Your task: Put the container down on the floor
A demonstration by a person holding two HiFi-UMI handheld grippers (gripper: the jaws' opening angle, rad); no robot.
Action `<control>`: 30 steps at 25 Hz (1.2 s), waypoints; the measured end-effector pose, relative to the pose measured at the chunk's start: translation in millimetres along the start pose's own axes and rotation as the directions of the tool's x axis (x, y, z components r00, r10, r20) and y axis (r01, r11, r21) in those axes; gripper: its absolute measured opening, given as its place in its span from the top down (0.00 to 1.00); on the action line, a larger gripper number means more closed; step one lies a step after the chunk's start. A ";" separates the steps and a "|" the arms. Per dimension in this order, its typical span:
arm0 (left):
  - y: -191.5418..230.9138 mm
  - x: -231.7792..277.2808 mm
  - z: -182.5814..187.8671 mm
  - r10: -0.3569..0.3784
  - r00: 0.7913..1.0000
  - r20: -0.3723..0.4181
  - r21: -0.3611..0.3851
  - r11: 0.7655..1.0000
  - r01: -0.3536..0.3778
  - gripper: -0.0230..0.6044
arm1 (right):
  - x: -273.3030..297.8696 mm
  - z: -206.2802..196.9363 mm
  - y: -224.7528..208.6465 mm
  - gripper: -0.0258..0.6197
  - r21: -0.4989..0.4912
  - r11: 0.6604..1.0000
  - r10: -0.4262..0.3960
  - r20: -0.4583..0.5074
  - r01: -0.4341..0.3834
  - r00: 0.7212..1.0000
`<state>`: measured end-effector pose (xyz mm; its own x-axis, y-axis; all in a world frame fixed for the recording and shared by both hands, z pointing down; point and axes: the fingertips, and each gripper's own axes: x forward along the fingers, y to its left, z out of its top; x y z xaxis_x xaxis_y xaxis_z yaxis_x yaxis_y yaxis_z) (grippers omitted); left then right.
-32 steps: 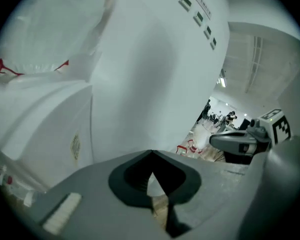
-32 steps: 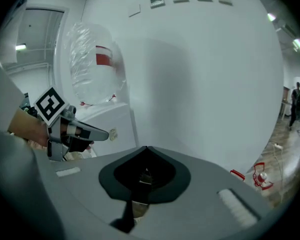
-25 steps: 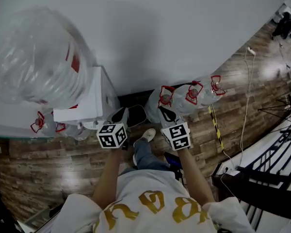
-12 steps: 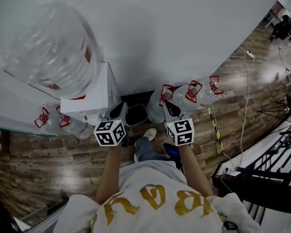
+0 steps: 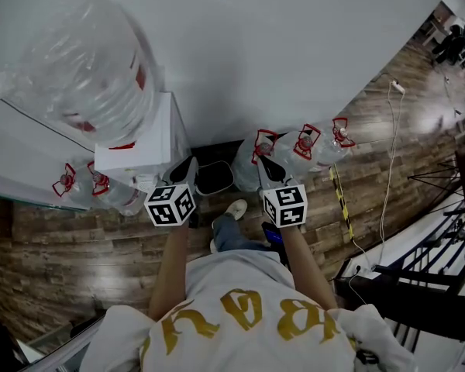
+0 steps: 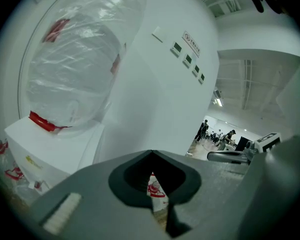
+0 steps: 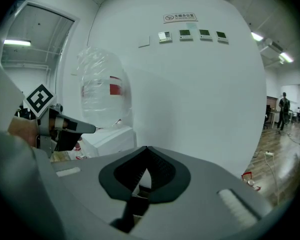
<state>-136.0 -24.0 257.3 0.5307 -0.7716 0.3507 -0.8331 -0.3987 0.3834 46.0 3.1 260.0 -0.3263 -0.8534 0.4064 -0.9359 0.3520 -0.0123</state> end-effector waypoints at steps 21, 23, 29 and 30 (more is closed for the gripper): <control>23.4 -2.3 -13.7 0.052 0.999 -0.015 -0.067 0.996 -0.052 0.96 | 2.1 -16.9 -4.9 0.92 0.053 0.999 0.004 -0.030 -0.002 1.000; 24.7 -3.1 -15.2 0.053 0.998 -0.016 -0.072 0.996 -0.054 0.96 | 1.6 -18.6 -4.4 0.92 0.057 0.998 0.004 -0.032 -0.002 0.999; 25.2 -3.5 -19.4 0.053 0.998 -0.024 -0.070 0.996 -0.054 0.96 | 2.0 -24.1 -3.6 0.92 0.080 0.997 0.008 -0.038 -0.005 0.999; 25.3 -3.5 -19.5 0.052 0.998 -0.024 -0.070 0.996 -0.054 0.96 | 1.8 -24.7 -3.4 0.92 0.081 0.997 0.008 -0.039 -0.005 0.999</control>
<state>-155.9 -21.6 282.4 0.4903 -0.7791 0.3907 -0.8474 -0.3213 0.4228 51.9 9.8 283.3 -0.3286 -0.8348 0.4418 -0.9419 0.3240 -0.0883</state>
